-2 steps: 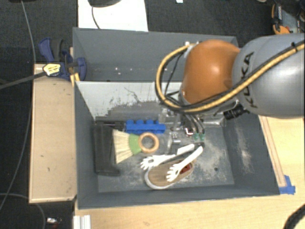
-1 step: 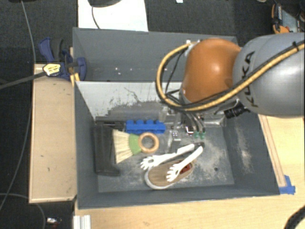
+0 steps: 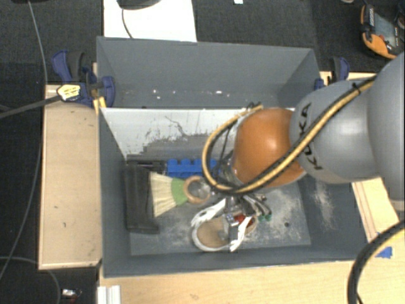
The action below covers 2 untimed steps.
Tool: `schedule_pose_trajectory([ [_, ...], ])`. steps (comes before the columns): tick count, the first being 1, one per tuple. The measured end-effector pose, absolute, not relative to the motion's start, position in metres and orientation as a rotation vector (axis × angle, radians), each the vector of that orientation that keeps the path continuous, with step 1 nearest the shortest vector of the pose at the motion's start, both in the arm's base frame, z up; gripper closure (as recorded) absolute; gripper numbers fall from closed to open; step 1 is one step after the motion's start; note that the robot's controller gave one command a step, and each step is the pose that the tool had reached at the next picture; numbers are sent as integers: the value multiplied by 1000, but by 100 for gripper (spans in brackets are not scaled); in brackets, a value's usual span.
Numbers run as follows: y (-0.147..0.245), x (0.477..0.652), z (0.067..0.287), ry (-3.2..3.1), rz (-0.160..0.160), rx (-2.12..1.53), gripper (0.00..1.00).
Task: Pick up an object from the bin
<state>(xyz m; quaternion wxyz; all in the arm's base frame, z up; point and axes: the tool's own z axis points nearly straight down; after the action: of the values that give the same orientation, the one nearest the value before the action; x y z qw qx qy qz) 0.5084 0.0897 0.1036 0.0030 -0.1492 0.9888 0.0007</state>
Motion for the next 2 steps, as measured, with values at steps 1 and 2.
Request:
schedule_pose_trajectory([
  [1,88,504,156,3012,0,-852,0],
  [2,86,492,108,3021,6,-850,0],
])
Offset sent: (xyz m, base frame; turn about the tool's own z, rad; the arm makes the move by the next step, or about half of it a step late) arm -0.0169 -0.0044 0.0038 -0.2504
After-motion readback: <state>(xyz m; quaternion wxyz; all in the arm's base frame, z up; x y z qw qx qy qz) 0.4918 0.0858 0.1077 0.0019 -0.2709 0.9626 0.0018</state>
